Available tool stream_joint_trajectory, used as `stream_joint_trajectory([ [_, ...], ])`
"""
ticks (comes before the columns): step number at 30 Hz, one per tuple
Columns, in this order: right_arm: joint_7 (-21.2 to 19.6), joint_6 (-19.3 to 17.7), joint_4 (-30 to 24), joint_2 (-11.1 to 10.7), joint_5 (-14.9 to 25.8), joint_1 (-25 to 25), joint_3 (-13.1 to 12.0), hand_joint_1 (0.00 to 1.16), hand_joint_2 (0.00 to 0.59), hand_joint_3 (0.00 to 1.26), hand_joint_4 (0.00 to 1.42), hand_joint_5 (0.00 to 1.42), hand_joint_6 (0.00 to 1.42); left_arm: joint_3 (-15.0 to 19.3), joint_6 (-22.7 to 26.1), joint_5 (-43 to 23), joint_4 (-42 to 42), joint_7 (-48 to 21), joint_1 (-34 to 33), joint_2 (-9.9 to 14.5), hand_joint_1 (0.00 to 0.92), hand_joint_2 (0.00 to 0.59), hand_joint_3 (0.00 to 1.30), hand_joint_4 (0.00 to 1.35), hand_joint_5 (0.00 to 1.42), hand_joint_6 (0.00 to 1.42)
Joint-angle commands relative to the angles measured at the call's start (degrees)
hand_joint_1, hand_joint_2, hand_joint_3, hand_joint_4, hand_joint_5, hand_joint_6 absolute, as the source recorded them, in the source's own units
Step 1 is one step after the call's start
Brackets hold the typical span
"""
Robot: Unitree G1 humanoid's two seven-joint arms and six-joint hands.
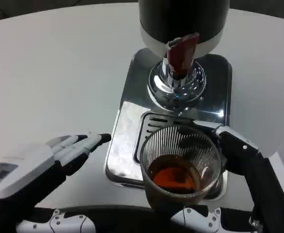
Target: Grasp the cup under the faucet to collect the drink, then remove the cup.
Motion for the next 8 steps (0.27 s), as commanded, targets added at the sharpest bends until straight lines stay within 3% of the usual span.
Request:
stream_joint_trajectory([
  [1, 0.03, -0.84, -1.37, 0.38, 1.38, 0.16, 0.44, 0.86, 0.169, 0.9, 1.0, 1.23, 1.02, 0.55, -0.5, -0.17, -0.43, -0.87, 1.26, 0.49, 0.0, 0.079, 0.0, 0.0, 0.0, 0.0],
  [8, 0.08, -0.89, -1.58, 0.37, 1.33, 0.42, 0.41, 0.86, 0.169, 0.9, 1.01, 1.24, 1.02, 0.29, -0.43, -0.35, -0.33, -0.95, 1.07, 0.49, 0.0, 0.079, 0.0, 0.0, 0.0, 0.0],
])
